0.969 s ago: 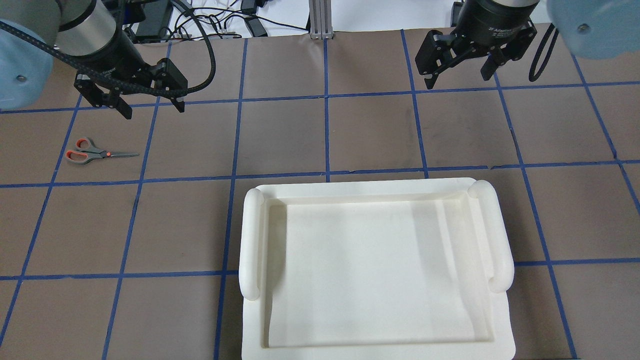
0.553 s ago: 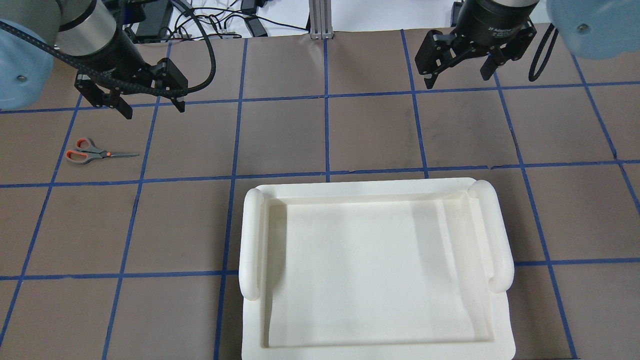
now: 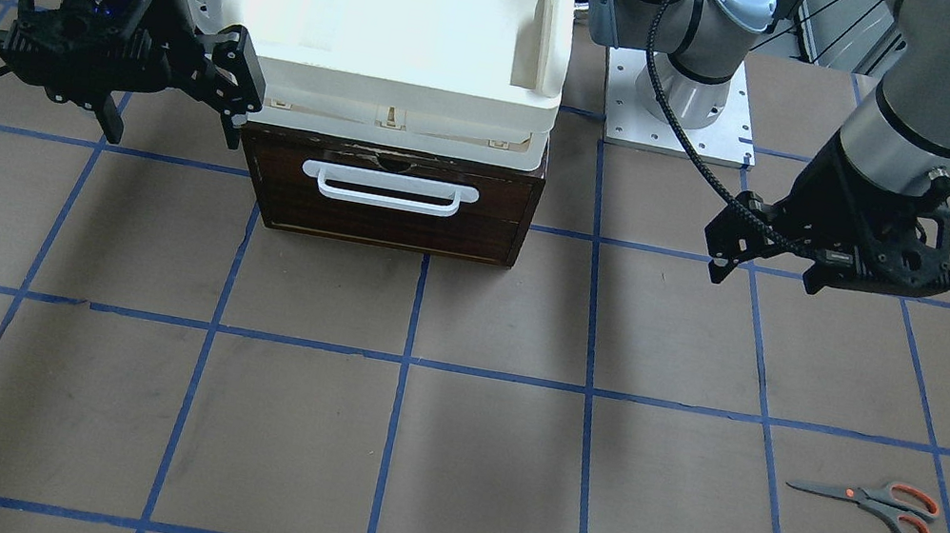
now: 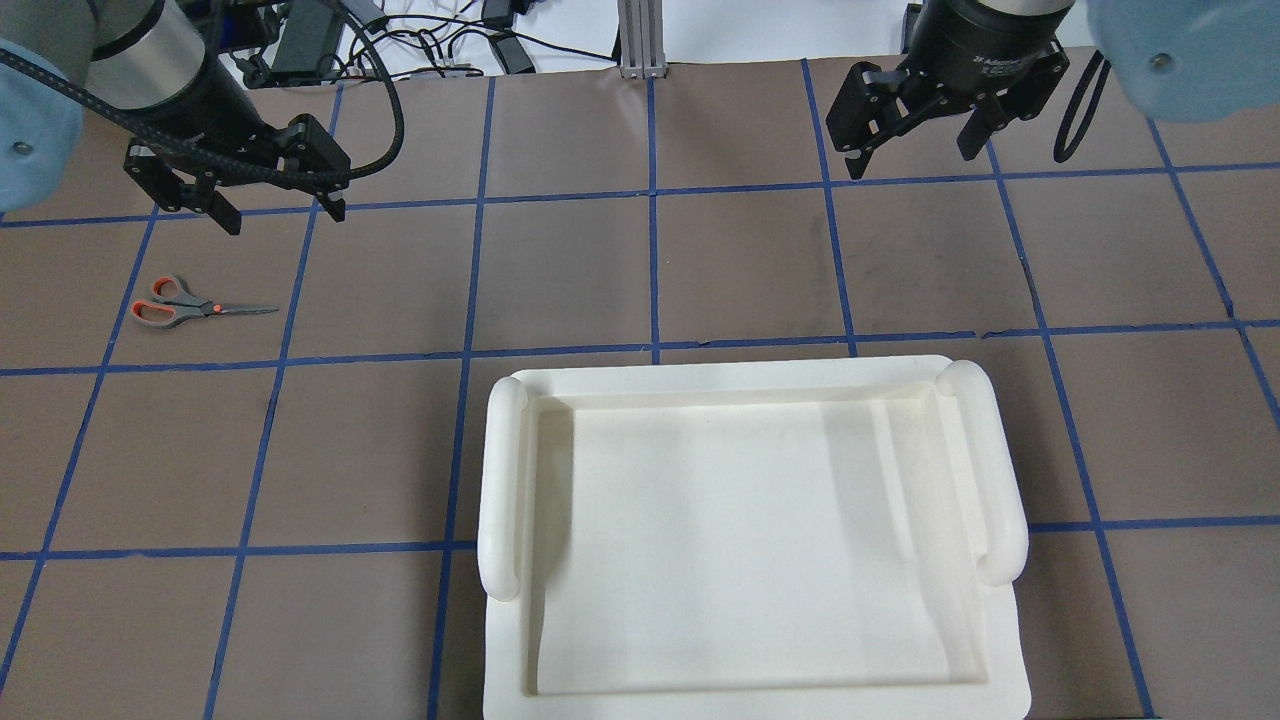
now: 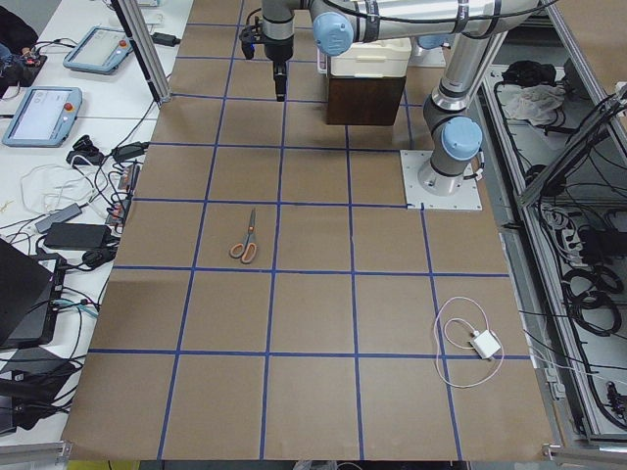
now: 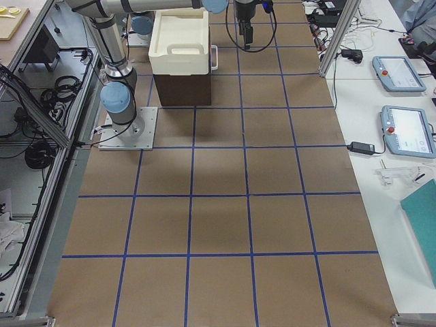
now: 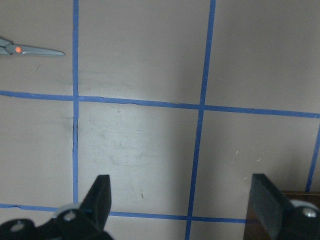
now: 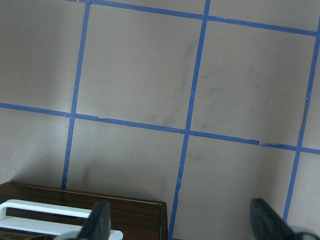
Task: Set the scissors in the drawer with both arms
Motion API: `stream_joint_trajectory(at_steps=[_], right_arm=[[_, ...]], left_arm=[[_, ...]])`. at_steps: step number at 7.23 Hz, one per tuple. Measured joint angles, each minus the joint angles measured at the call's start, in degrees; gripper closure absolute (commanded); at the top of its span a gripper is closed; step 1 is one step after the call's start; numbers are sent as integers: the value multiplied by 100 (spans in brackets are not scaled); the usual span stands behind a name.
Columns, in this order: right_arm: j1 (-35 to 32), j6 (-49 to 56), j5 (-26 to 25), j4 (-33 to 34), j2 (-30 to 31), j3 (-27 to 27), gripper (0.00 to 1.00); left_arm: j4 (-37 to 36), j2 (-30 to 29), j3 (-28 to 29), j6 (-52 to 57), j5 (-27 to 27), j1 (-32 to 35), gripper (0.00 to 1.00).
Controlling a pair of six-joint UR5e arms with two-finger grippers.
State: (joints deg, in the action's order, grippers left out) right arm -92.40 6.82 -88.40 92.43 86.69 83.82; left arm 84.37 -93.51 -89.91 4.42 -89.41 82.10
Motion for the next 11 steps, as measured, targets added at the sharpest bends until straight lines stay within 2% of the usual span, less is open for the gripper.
stream_joint_trajectory(at_steps=[5, 11], right_arm=[[-489, 105, 114, -26, -54, 9, 0], [-541, 770, 253, -11, -229, 35, 0]], left_arm=[[-221, -244, -8, 3937, -341, -723, 0], [-1082, -1212, -85, 8064, -485, -1651, 0]])
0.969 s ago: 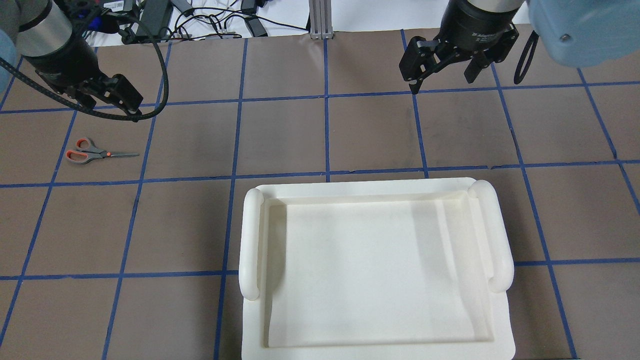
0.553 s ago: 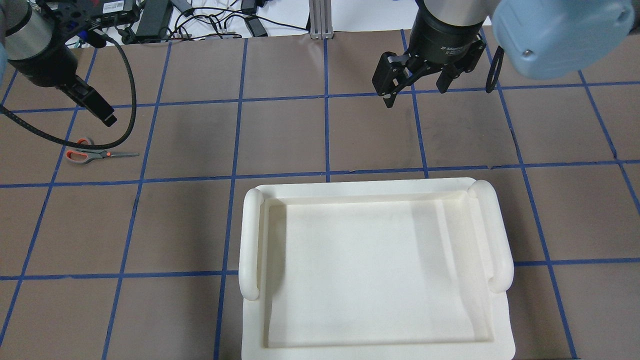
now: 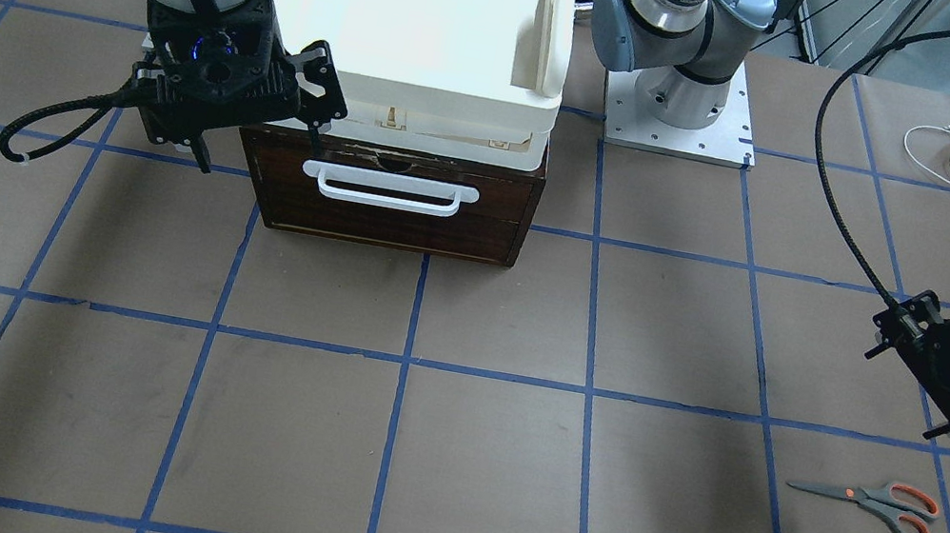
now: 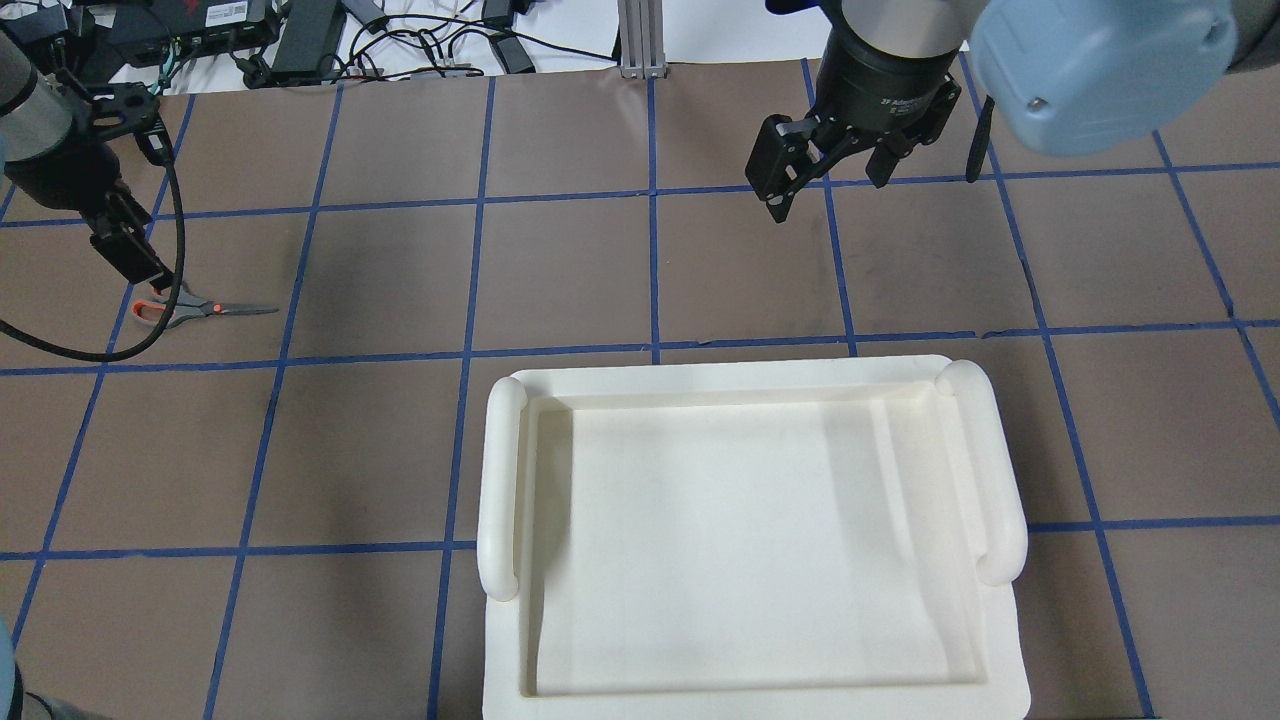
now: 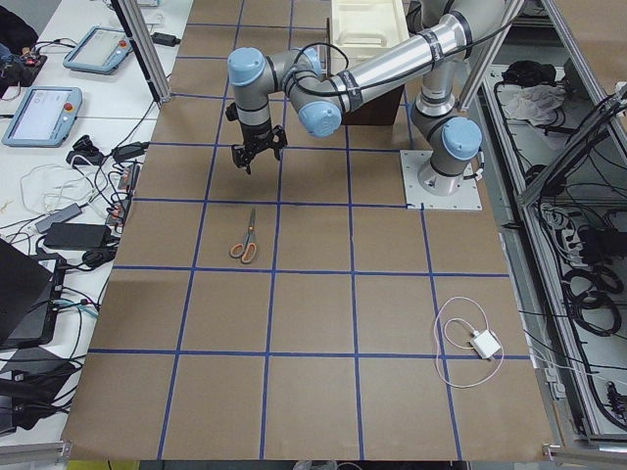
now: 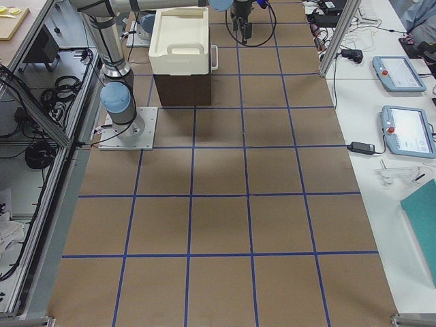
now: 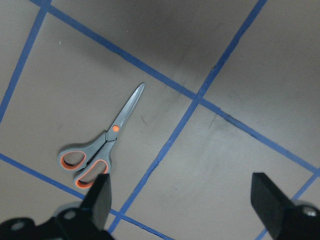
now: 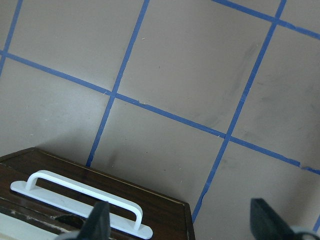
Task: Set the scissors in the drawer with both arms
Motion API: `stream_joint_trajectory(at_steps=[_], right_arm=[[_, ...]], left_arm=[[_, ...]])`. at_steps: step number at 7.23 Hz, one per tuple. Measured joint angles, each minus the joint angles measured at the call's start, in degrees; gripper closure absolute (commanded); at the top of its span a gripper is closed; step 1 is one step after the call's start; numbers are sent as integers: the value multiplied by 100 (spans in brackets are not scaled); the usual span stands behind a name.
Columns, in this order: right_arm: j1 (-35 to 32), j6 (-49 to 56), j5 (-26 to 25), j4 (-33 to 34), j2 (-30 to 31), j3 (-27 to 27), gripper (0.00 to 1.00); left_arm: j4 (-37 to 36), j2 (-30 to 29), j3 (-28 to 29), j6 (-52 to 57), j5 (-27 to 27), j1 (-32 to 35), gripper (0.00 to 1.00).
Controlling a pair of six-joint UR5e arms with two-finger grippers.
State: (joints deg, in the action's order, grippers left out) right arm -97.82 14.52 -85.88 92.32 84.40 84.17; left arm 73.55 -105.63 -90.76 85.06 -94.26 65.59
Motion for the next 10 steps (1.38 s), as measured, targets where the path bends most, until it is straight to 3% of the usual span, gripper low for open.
stream_joint_trajectory(at_steps=[5, 10], right_arm=[[-92, 2134, 34, 64, -70, 49, 0], [-310, 3773, 164, 233, -375, 79, 0]], left_arm=[[-1145, -1028, -4, 2583, 10, -335, 0], [-2080, -1812, 20, 3787, 93, -450, 0]])
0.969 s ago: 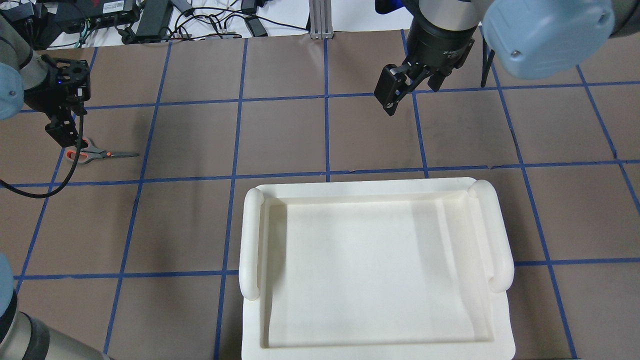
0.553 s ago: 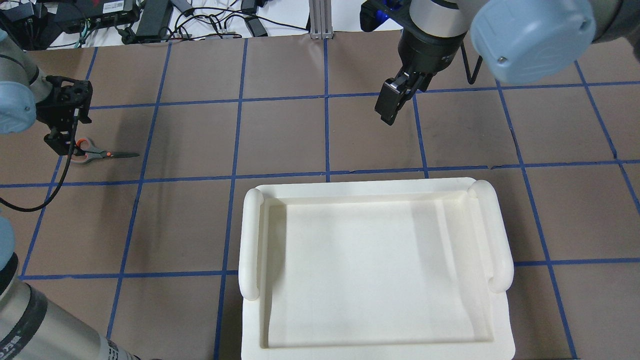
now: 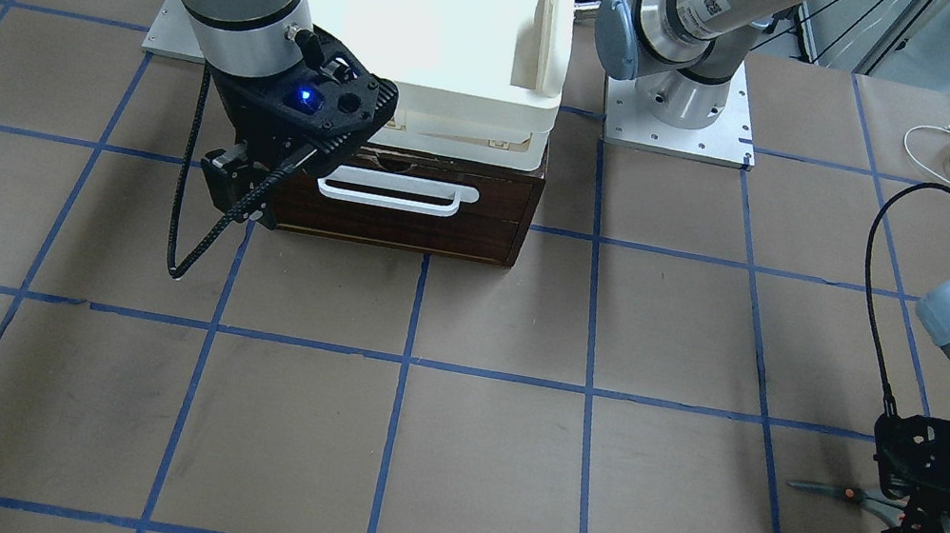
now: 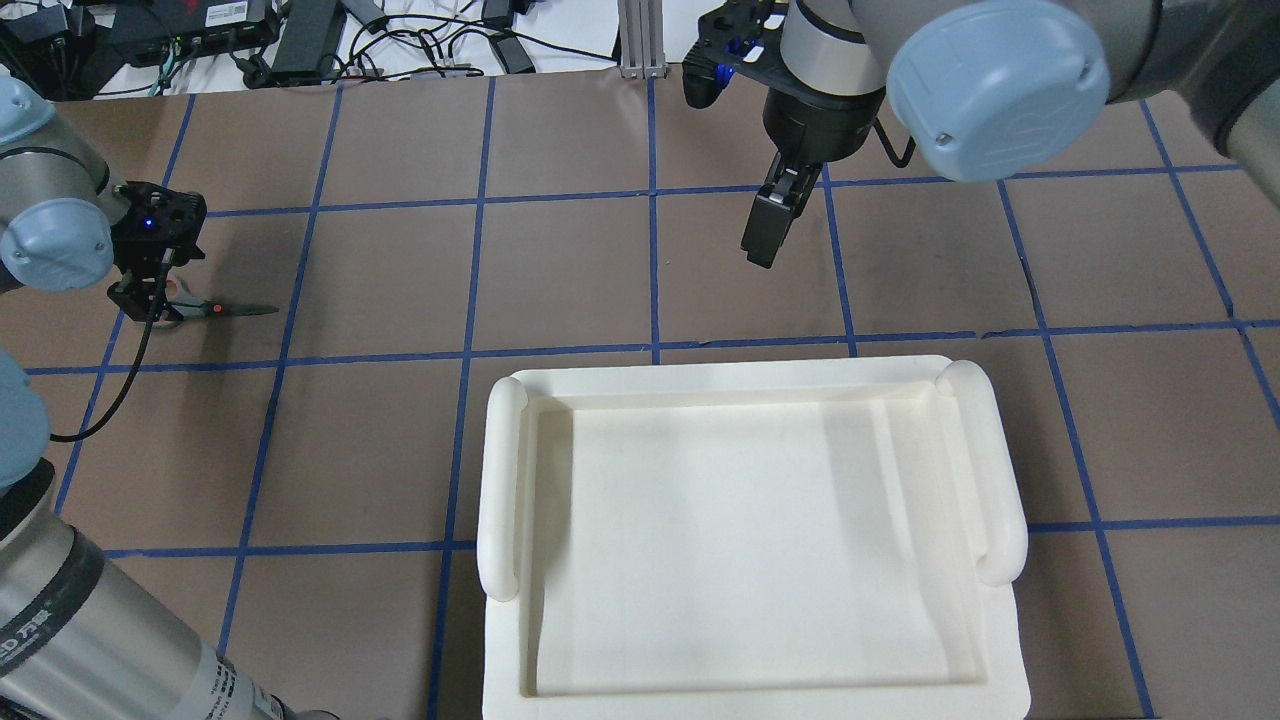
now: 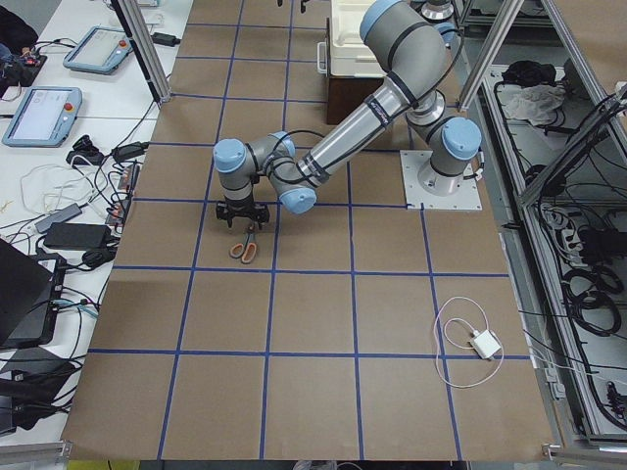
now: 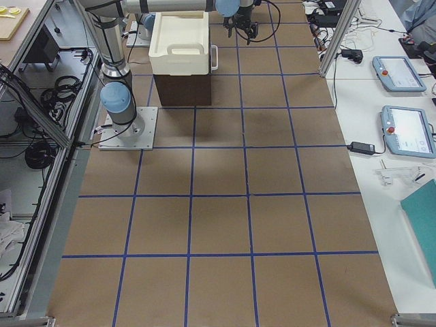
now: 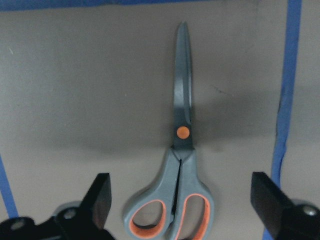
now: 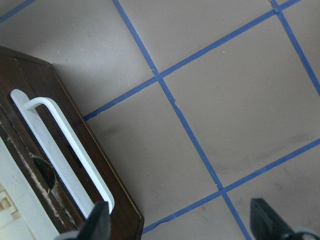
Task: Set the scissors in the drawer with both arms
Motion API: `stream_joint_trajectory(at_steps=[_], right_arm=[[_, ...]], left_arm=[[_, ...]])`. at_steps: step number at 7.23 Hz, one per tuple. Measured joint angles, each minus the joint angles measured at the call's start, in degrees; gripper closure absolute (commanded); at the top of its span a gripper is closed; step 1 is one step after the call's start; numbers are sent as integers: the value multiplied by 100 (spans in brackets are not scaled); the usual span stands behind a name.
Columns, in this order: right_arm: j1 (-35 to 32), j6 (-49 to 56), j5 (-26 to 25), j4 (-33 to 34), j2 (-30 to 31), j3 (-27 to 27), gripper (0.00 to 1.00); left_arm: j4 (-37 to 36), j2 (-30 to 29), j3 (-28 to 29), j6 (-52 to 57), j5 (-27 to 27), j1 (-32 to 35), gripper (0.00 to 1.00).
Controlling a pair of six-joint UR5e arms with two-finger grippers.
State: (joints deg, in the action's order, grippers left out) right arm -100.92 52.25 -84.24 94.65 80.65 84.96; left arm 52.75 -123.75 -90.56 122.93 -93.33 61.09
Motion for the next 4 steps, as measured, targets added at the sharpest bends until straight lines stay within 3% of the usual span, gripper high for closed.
stream_joint_trajectory(at_steps=[4], right_arm=[[-271, 1510, 205, -39, -429, -50, 0]], left_arm=[[-109, -241, 76, 452, 261, -14, 6]])
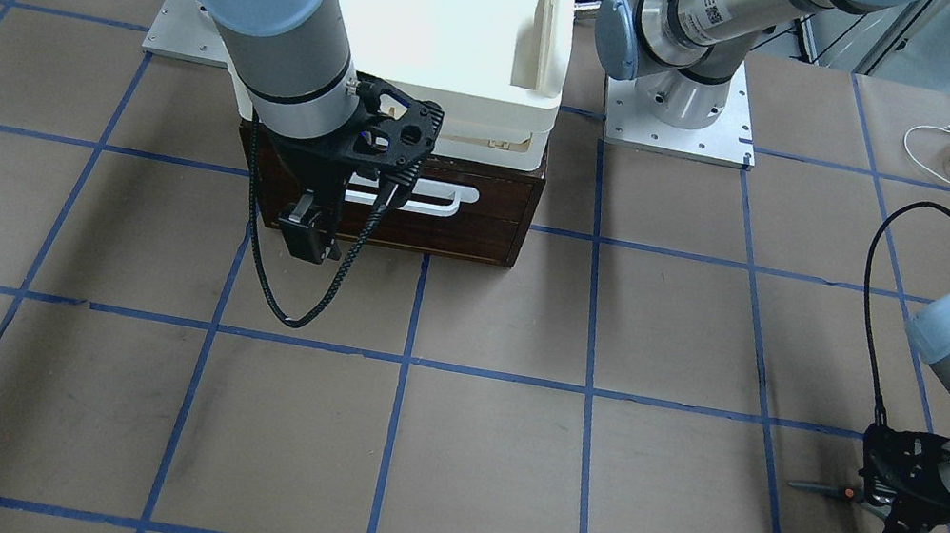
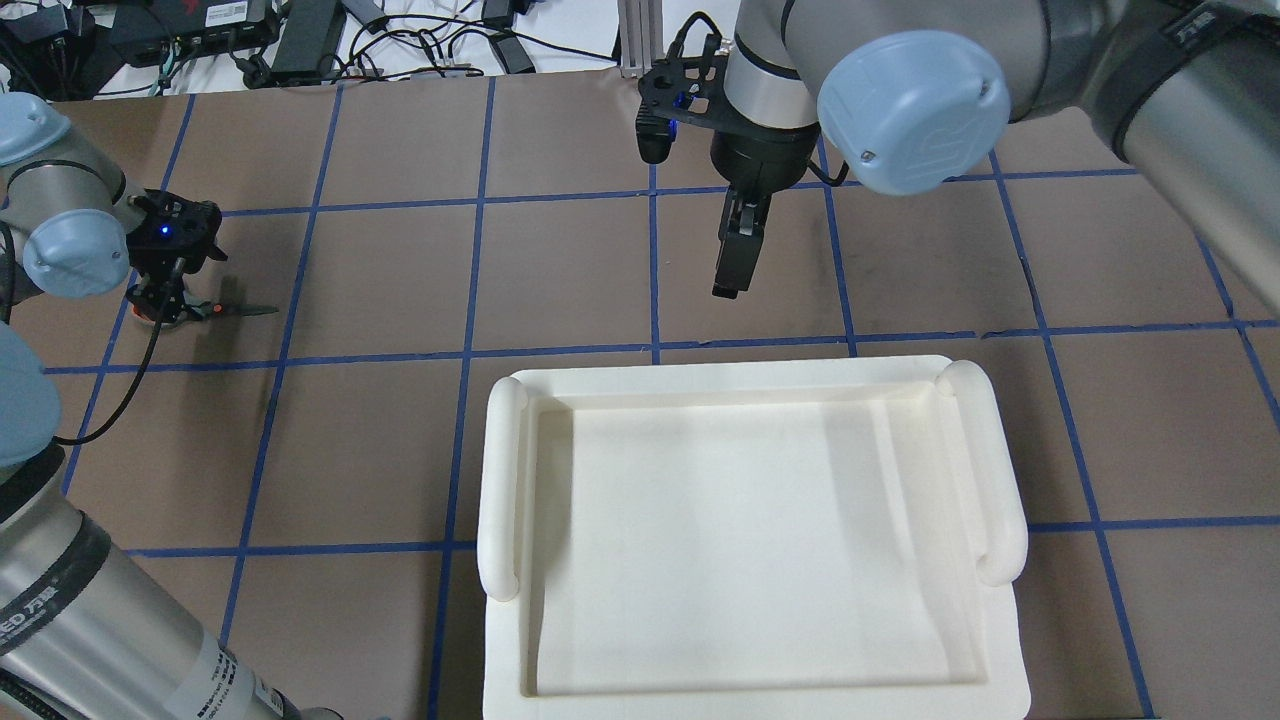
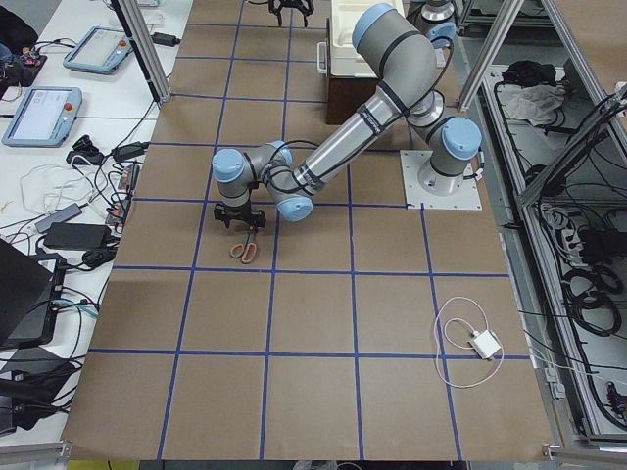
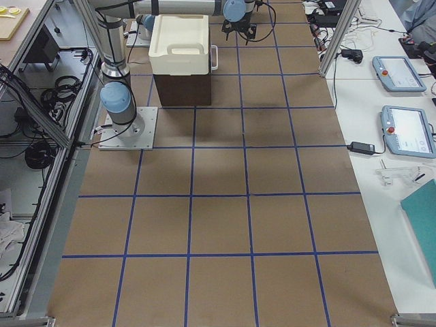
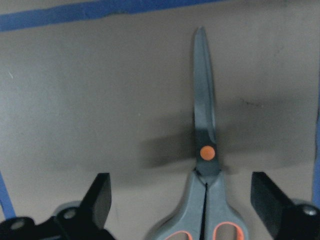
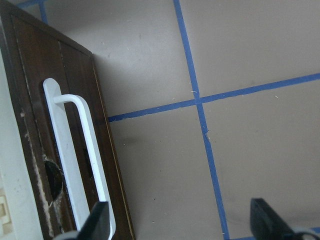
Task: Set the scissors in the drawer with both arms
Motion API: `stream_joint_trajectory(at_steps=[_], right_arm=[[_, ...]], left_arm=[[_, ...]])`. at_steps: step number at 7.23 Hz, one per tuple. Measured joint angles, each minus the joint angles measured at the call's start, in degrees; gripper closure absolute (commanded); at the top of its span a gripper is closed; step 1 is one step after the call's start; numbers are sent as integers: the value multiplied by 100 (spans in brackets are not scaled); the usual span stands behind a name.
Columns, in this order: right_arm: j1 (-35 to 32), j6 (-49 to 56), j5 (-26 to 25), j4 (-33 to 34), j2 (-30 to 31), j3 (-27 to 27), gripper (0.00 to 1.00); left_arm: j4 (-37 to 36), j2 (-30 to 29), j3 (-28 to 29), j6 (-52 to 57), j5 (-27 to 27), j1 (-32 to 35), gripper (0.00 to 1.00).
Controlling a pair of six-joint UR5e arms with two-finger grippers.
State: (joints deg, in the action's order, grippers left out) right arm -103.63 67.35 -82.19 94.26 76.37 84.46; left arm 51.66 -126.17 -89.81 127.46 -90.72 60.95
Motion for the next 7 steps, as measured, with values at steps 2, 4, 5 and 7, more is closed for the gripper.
stream_joint_trajectory(at_steps=[2, 4, 5, 7], right_arm=[[-206, 384, -192, -15, -148, -6, 0], [-371, 461, -423, -67, -246, 6, 0], [-457, 500, -609, -105, -306, 13, 0], [-648, 642, -743, -164, -507, 32, 0]], left_arm=[[15, -15, 6, -60, -114, -28, 12], [53, -24, -1, -138, -219, -106, 18], [59, -27, -6, -149, -225, -120, 21], [63, -34, -13, -144, -193, -126, 56]])
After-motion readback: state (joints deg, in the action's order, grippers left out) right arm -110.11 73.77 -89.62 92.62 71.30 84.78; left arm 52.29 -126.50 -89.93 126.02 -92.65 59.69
